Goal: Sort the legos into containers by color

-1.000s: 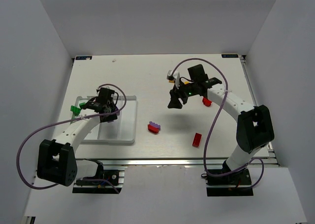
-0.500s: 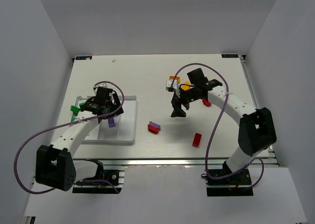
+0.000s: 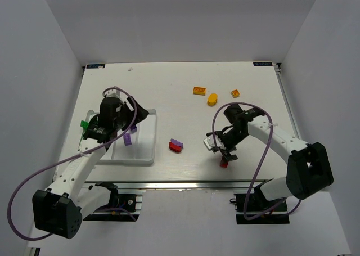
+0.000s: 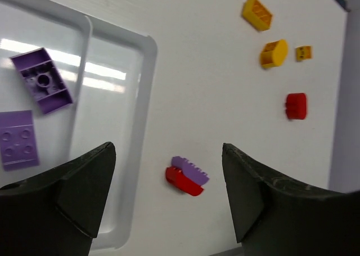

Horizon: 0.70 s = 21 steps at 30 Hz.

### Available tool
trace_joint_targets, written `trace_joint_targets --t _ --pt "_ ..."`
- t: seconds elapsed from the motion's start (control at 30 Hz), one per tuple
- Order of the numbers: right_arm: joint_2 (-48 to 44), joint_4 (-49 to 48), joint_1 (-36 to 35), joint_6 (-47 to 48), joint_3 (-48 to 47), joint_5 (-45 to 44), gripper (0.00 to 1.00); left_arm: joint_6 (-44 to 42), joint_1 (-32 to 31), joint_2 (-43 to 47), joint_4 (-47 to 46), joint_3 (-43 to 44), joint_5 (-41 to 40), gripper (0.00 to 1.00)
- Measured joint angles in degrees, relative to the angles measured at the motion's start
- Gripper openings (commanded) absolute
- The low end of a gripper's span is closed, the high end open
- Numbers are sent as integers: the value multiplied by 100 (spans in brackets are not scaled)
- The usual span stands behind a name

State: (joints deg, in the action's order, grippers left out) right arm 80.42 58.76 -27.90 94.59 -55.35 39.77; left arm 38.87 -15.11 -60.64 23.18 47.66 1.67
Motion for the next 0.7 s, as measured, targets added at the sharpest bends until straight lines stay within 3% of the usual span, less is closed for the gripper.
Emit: trace_joint_targets --t 0.13,0.23,0.4,0.57,0.7 --pt "203 -39 -48 -76 -278 168 89 479 0 260 -343 -304 352 85" --pt "511 -621 -297 -732 -610 245 89 787 0 367 -468 -573 551 85" --pt "730 -2052 -1126 -2177 -682 -94 89 1036 0 476 -378 -758 669 85" --pt "1633 -2892 -1703 -3875 -1296 -389 89 1113 0 752 -313 -756 662 85" --pt "1836 -3438 -2031 -5191 -1314 -973 90 1185 0 946 -223 -758 645 85"
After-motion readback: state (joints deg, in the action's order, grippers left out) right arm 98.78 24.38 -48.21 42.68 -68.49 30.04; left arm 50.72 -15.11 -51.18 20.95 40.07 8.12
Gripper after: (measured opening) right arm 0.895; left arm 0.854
